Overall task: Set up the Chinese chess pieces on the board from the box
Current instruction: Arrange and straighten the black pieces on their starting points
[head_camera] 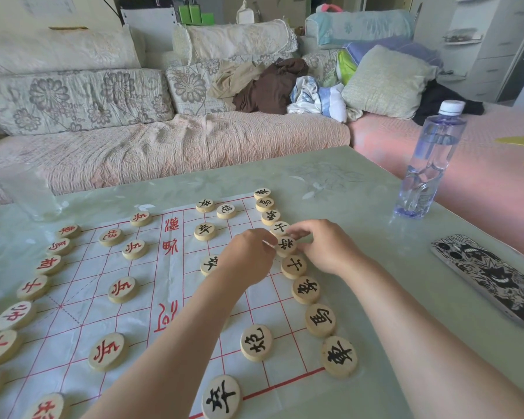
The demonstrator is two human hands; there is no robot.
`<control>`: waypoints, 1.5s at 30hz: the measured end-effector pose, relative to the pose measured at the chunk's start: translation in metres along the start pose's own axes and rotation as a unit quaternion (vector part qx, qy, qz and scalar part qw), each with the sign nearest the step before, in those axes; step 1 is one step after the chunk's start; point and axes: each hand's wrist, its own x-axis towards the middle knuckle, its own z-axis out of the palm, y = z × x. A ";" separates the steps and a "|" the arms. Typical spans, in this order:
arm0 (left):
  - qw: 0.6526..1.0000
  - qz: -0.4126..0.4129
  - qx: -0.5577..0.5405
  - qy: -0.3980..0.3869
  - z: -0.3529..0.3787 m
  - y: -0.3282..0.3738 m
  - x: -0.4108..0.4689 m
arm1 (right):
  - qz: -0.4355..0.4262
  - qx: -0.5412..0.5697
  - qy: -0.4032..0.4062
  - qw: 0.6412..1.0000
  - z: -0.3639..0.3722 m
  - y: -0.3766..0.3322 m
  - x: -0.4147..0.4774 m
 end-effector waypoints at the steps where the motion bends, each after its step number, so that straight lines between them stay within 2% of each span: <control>1: 1.000 -0.006 -0.009 -0.002 0.000 0.000 0.001 | -0.001 0.004 0.000 1.000 -0.001 0.000 0.000; 5: 1.000 -0.008 -0.018 0.007 -0.001 -0.003 0.005 | 0.002 0.025 -0.017 1.000 -0.009 0.000 -0.003; 9: 1.000 0.012 -0.016 0.021 0.000 -0.005 0.004 | -0.005 0.041 0.009 0.999 -0.012 0.002 -0.004; 13: 0.999 0.031 0.000 0.026 0.003 -0.004 0.002 | -0.012 0.050 0.002 0.999 -0.006 0.000 -0.004; 32: 0.999 0.023 -0.004 0.034 0.004 -0.007 0.012 | -0.005 0.045 -0.009 0.999 -0.006 0.005 0.002; 37: 0.998 0.019 0.001 0.052 -0.005 -0.007 0.019 | 0.024 0.045 0.051 0.997 -0.008 0.002 0.016; 45: 0.999 -0.003 0.027 0.041 -0.003 -0.007 0.033 | 0.026 -0.011 -0.007 1.000 -0.002 -0.008 0.040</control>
